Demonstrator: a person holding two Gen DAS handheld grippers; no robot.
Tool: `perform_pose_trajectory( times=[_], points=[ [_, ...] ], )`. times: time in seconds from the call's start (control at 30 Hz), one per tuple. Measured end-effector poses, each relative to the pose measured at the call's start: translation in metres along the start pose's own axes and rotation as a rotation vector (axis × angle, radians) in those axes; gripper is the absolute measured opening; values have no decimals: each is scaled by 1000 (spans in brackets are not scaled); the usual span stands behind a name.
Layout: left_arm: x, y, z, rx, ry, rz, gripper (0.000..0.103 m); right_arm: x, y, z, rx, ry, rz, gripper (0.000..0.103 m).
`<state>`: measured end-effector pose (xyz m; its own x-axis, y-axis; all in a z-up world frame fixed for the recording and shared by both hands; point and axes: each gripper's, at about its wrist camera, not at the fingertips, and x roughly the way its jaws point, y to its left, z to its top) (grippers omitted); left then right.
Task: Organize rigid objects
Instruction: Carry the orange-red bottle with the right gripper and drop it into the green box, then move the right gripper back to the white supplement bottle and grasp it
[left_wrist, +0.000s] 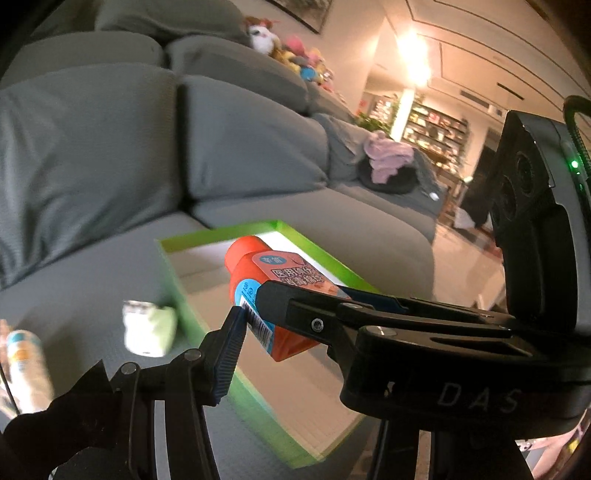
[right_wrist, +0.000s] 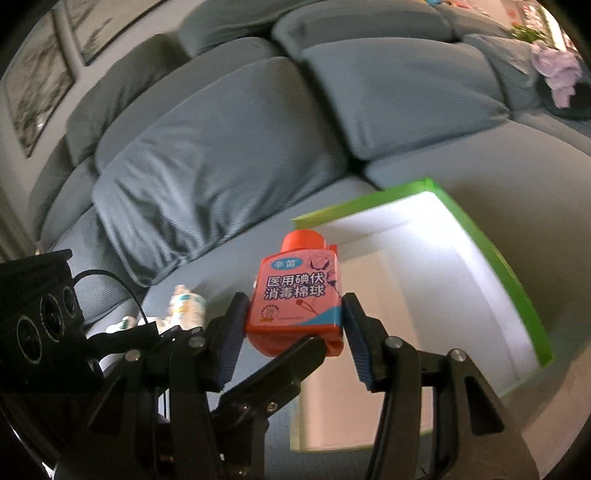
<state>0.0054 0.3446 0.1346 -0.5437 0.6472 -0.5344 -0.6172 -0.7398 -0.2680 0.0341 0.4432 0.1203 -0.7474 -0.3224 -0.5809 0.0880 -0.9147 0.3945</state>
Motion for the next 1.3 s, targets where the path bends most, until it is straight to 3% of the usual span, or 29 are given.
perform_pose_trajectory(
  times=[0.2,0.5,0.53,0.6,0.63,0.7,0.77,1.03,1.3],
  points=[
    [24,-5,0,-19,46,-46,53,3,-26,2,43,31,-53,52],
    [45,-2,-8,-90,138,-50,53,20,-41,-1,106,113,-71,55],
    [42,-2,-7,-91,137,-54,53,21,-40,-1,110,116,-73,59],
    [33,0,-6,-91,132,-47,53,19,-35,-1,100,101,-91,80],
    [28,2,-6,-89,125,-41,53,16,-32,-1,90,89,-97,82],
    [16,8,-4,-95,104,-17,56,12,-26,0,76,67,-99,83],
    [5,17,-4,-105,86,11,67,10,-18,2,68,44,-95,83],
    [-37,53,-4,-159,21,128,68,14,27,1,-13,18,53,85],
    [-74,104,-13,-249,-5,307,69,40,85,-5,-103,68,204,86]
  ],
)
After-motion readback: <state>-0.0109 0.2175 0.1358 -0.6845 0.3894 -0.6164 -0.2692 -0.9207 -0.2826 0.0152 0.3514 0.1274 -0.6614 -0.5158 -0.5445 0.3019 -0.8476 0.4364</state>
